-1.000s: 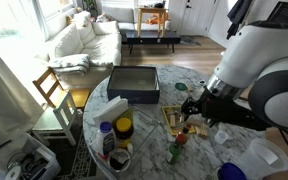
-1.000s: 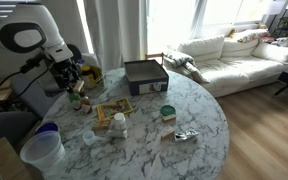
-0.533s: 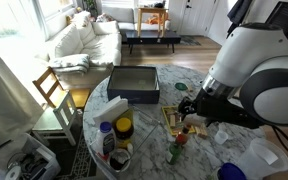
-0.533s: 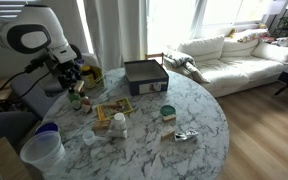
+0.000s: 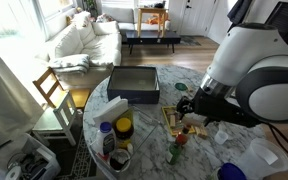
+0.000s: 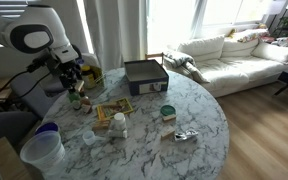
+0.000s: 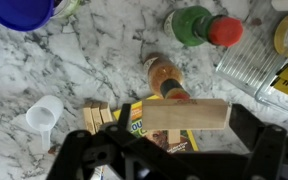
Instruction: Put the block on top of the green bottle then put the brown bottle inside the container
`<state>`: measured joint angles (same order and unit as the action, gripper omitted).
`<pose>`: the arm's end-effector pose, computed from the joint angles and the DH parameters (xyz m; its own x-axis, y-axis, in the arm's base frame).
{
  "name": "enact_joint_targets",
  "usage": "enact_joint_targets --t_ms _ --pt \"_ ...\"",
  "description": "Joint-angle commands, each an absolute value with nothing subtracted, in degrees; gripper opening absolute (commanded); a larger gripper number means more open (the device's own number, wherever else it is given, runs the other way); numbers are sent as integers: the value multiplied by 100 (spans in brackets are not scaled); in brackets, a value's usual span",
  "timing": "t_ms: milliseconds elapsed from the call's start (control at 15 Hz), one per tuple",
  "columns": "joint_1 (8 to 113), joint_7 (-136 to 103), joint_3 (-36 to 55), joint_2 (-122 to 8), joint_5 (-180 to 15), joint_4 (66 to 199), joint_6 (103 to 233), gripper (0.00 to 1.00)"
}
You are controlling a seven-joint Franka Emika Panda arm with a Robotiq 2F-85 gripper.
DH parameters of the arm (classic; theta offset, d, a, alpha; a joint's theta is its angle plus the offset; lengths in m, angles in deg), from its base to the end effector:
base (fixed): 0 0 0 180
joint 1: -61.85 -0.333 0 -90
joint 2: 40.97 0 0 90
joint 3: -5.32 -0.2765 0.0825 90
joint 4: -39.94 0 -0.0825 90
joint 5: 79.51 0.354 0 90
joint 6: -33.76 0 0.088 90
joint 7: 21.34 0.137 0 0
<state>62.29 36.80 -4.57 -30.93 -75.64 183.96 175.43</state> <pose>0.4446 0.0731 0.3081 0.6176 -0.7846 0.0537 -0.7759 -0.6191 -0.1215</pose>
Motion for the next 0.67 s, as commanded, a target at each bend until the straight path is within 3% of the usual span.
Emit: enact_joint_targets --t_ms 0,600 --pt "6111 3582 -338 -3207 -7462 18359 17644 100" --pt "6093 3627 -327 -3318 -7507 18322 17651 100"
